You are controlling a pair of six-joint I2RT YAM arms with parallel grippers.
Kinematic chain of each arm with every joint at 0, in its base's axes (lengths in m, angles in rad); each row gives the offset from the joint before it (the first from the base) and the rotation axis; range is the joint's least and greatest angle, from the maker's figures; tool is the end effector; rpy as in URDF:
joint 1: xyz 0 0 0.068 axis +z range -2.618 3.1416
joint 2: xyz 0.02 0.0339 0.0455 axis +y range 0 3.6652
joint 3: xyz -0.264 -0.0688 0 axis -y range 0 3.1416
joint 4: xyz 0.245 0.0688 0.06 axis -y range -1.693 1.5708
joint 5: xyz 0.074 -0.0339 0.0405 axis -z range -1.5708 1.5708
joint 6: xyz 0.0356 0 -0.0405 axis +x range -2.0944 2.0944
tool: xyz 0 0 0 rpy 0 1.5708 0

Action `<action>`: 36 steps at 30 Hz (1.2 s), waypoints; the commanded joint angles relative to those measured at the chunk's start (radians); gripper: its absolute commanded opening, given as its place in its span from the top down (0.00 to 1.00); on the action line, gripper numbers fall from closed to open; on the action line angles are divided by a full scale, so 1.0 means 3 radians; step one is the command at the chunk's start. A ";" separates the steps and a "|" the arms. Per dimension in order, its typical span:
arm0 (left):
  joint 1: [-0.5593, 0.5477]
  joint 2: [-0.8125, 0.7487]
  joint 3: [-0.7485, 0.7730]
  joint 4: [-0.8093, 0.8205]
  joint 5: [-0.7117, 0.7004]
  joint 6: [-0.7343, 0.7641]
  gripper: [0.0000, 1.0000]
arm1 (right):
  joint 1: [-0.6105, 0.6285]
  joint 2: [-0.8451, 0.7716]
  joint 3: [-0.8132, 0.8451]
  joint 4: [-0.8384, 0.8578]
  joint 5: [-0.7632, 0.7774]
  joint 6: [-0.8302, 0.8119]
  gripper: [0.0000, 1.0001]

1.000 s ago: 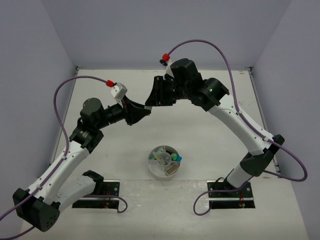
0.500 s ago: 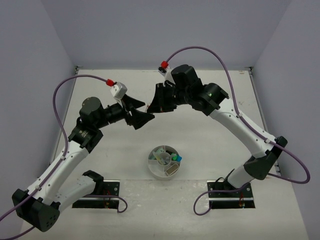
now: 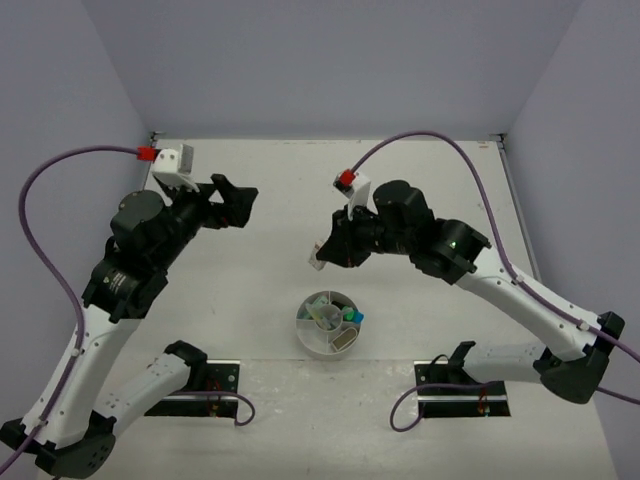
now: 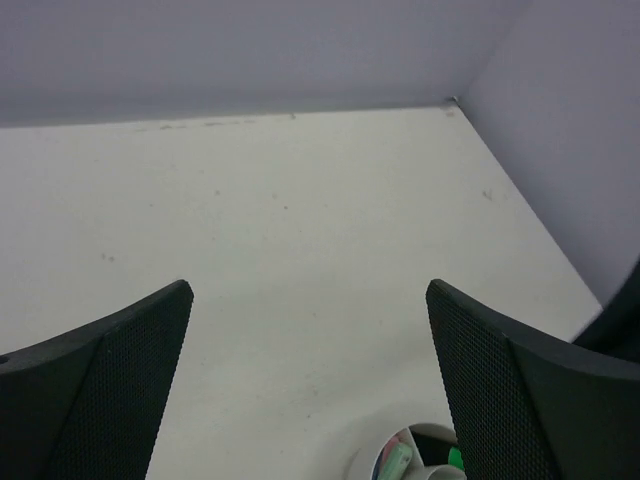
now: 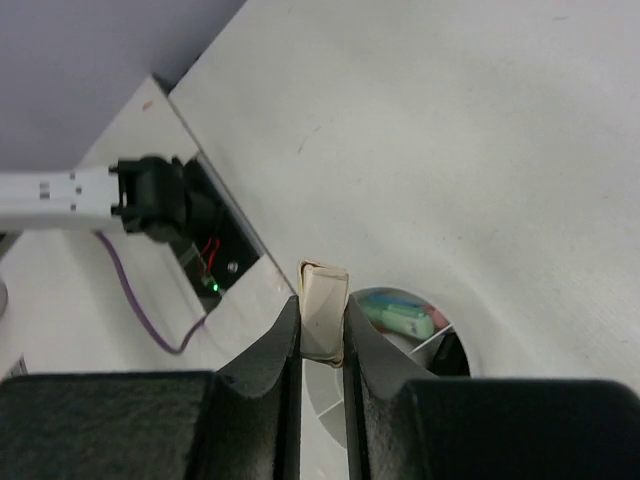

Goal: Sort the stationery into containers
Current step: Place the stationery in the storage box.

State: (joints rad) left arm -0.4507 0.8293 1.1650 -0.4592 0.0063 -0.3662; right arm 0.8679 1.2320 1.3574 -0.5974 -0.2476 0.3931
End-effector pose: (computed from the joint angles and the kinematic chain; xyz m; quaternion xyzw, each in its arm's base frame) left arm 0.1457 -0.0708 0.4320 0.0337 0.7486 -0.2652 0.6067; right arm 0.1643 0.2074 0.4033 -0.2617 0.8074 0.3906 0.3565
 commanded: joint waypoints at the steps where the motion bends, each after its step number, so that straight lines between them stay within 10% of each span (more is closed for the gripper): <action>1: 0.0014 0.0166 0.0342 -0.0568 -0.1209 -0.0421 0.00 | 0.0625 -0.0101 -0.0177 0.0224 0.0219 -0.0396 1.00; 36: 0.0014 0.0169 0.0223 -0.0386 -0.0603 -0.0321 0.00 | 0.1606 0.0210 -0.1472 0.0933 0.1057 -0.0334 1.00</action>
State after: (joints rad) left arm -0.4492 0.9027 1.2378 -0.6451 -0.2092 -0.4789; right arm 1.3437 1.2932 0.9234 -0.3728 -0.0086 0.2958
